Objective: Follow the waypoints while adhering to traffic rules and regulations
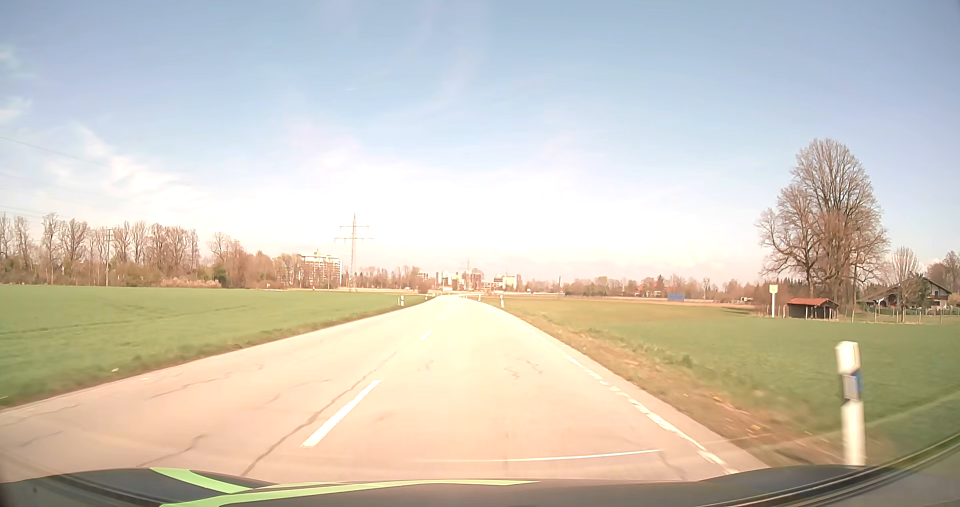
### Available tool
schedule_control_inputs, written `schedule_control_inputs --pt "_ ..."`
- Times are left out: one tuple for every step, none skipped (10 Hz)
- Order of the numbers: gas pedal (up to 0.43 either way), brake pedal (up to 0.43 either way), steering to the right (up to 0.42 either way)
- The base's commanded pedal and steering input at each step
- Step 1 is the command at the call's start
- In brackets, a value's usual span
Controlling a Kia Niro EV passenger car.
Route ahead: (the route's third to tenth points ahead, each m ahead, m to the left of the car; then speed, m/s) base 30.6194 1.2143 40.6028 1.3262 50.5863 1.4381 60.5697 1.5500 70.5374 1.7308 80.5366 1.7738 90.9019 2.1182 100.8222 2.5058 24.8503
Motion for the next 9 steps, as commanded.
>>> schedule_control_inputs --pt "0.220 0.000 -0.001" --pt "0.220 0.000 -0.001" --pt "0.220 0.000 -0.001" --pt "0.220 0.000 -0.001" --pt "0.220 0.000 -0.001" --pt "0.220 0.000 -0.001" --pt "0.220 0.000 0.000" --pt "0.220 0.000 0.000" --pt "0.220 0.000 0.000"
